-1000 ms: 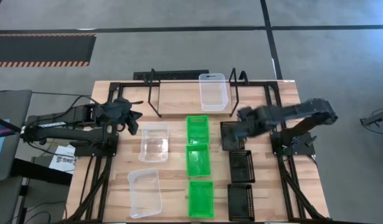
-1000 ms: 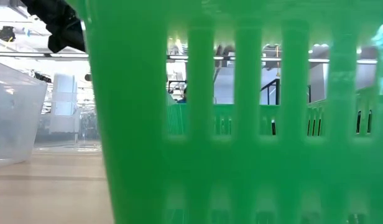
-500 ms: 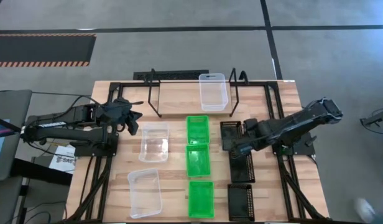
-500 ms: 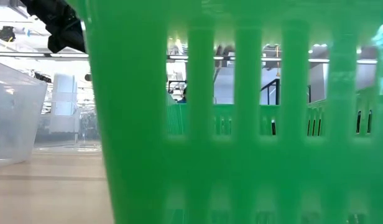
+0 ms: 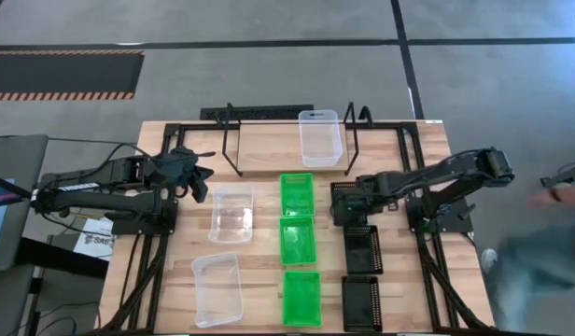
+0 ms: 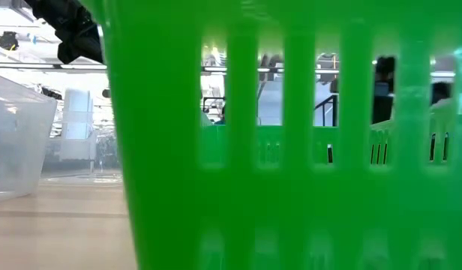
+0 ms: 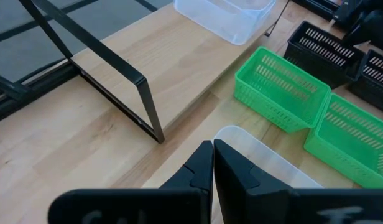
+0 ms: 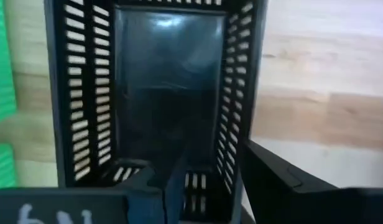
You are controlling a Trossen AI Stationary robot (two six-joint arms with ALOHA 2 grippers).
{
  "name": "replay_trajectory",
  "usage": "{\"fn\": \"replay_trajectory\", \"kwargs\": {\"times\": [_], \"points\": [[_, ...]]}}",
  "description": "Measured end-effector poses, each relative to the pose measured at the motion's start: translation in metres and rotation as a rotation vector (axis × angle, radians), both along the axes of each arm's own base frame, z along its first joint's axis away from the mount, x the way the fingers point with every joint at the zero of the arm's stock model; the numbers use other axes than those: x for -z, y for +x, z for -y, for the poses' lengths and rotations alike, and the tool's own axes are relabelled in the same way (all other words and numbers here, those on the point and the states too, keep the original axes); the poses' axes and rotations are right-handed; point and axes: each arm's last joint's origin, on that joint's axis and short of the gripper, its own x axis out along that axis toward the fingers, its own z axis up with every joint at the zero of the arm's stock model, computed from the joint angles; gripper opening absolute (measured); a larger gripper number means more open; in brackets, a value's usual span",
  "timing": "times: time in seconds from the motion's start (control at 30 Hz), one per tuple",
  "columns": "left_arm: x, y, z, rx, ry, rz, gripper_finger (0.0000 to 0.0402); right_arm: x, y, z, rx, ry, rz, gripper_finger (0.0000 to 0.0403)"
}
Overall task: Stack baskets on shelf by color
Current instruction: Put the top black bin on the shelf
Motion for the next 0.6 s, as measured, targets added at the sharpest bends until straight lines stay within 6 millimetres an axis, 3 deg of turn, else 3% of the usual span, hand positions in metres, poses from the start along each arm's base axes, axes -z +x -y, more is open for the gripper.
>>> {"fn": "replay_trajectory", "kwargs": {"times": [0.23,0.47,0.6], "points": [[0.000,0.000,0.000,-0.001,0.000,0.000,0.0000,0.018,-0.011,0.016,0.003,0.031,-0.056,0.0161],[0.000,0.000,0.000,-0.007,0.003,0.000,0.0000,0.021,-0.010,0.020,-0.046,0.039,-0.047,0.0152],[0.000,0.000,0.000,-0.017,0.001,0.004,0.0000,0.022,-0.006,0.024,-0.043,0.055,-0.022,0.0118]]}}
